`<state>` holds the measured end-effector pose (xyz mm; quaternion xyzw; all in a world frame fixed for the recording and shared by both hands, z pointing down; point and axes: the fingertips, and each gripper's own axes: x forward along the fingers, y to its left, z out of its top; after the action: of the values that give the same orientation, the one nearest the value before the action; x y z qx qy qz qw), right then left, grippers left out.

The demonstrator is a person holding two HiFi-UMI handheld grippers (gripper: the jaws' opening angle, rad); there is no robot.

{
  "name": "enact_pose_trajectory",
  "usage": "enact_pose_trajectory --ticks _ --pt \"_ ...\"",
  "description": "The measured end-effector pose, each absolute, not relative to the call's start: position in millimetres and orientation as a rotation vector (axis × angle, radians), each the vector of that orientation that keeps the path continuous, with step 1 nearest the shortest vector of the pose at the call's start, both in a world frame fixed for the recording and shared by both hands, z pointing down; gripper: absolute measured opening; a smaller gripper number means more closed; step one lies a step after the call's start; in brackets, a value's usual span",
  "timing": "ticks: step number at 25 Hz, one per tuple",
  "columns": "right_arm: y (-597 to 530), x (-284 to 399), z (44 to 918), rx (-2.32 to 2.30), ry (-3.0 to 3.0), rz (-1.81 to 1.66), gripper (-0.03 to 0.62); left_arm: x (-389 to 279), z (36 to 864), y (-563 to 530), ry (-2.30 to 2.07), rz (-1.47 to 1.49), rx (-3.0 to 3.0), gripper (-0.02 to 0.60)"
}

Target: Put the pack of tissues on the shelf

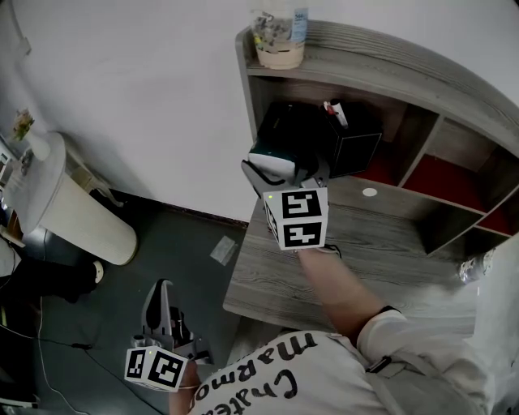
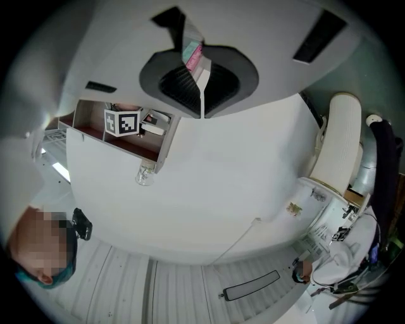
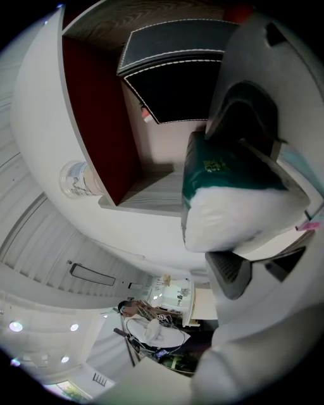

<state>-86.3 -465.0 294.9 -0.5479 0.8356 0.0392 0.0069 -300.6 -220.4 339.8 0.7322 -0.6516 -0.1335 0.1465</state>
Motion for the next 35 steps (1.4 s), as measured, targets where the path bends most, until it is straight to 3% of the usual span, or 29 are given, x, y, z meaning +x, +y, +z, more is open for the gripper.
enact_pose_trajectory --ticks 35 --pt "-485 -80 296 -1.779 2.624 0.073 0.535 -304 340 -216 -1.886 -0.388 2.114 0.028"
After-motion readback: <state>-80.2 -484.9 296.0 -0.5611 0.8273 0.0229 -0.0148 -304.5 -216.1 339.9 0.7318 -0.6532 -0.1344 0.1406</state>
